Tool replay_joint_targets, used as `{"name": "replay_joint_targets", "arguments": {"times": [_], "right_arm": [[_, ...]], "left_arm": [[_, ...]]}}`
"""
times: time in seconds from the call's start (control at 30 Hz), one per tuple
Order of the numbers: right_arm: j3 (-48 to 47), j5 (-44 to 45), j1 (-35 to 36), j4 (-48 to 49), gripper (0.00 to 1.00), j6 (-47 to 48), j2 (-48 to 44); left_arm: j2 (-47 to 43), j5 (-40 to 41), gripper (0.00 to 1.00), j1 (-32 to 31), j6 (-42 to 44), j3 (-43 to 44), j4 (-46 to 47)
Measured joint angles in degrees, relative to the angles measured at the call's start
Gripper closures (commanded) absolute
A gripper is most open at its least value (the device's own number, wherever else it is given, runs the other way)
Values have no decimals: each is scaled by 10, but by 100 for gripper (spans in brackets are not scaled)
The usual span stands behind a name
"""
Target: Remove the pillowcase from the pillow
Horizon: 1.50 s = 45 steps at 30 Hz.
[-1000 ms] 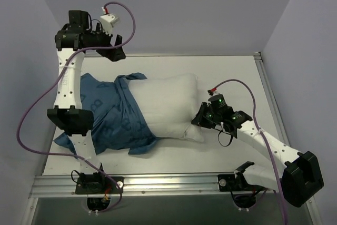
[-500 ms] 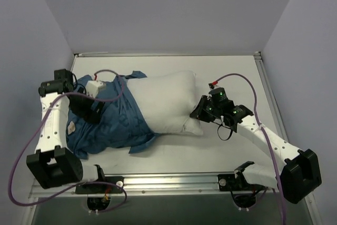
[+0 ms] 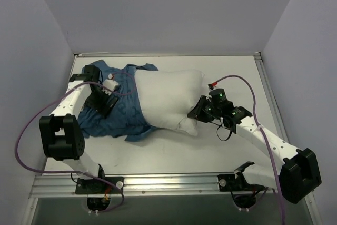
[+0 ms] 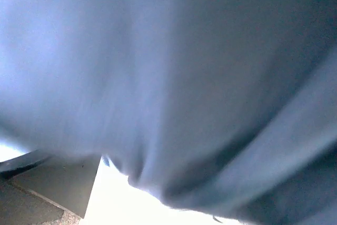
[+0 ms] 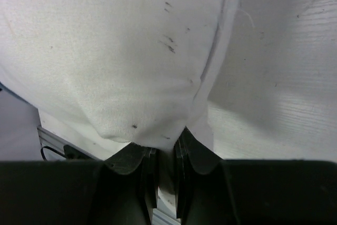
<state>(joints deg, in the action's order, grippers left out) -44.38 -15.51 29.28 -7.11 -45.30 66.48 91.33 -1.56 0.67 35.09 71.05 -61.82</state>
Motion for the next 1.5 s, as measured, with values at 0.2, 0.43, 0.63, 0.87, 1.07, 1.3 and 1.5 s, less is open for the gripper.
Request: {"name": "replay_joint_targets", "arguments": {"times": [0.2,0.43,0.63,0.87,1.07,1.3,1.5], "right_arm": [[3,0,8,50,100,-28,31],[-36,1,33,101,100,-58,105],[-83,4,53,112,100,-76,136],[-115,10,56,112,100,-80,141],[-115,13,56,111,100,-87,141],[-115,14,56,111,100,-89,142],[-114,9,43,112,100,-93,142]], "left_arm": [[94,20,6,-17,-35,166,107],[25,-99,6,-16,-38,152,123],[-174,-294,6,-32,22,30,75],[-172,-228,6,-143,25,-126,142],[-106,-144,5,-169,-1,-144,262],[-62,-90,46,-185,-14,-153,382],[-16,-65,98,-178,-14,-154,410]]}}
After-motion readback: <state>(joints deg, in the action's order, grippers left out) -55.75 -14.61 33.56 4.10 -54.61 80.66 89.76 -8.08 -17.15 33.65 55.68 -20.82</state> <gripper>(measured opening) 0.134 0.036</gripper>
